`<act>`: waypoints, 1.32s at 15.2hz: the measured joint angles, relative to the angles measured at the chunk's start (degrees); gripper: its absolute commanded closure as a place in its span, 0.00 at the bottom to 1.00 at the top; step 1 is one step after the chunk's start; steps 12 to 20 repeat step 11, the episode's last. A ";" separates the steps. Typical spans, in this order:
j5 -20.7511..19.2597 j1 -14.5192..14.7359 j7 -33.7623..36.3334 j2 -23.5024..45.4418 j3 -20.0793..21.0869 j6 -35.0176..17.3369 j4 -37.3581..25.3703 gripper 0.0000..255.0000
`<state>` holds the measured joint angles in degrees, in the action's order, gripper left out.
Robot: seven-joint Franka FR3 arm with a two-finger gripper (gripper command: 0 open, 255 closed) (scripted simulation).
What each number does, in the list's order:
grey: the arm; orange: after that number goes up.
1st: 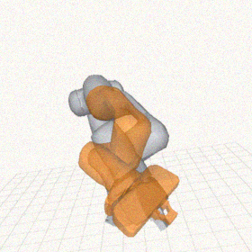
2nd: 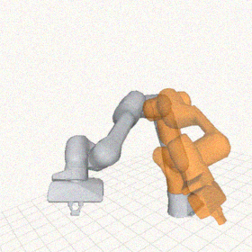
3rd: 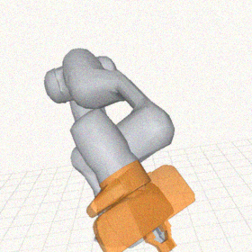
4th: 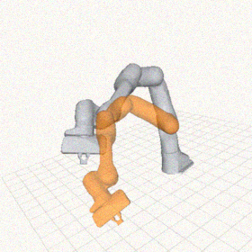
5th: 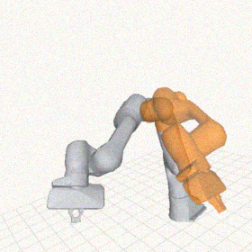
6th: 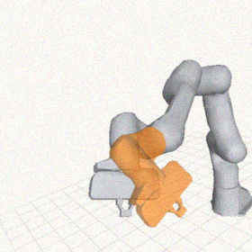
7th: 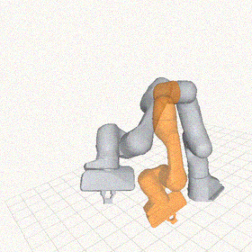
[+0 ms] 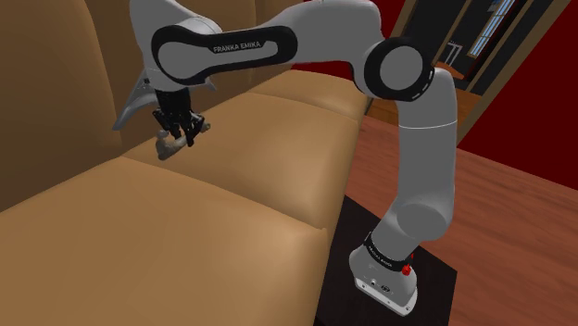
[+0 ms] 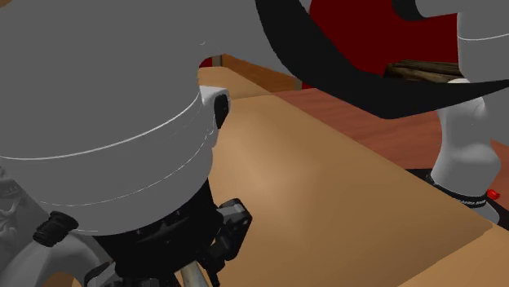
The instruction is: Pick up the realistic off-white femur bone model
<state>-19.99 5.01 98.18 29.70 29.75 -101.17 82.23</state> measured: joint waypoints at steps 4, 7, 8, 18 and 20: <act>0.40 0.13 -0.64 -0.58 0.19 2.76 -2.32 1.00; 0.65 0.34 -0.94 -0.96 0.33 4.77 -4.04 1.00; 0.64 0.45 -1.11 -0.84 0.32 5.44 -4.86 1.00; 0.83 0.58 -1.51 -1.16 0.40 7.36 -6.56 1.00; 0.83 0.58 -1.51 -1.16 0.40 7.36 -6.56 1.00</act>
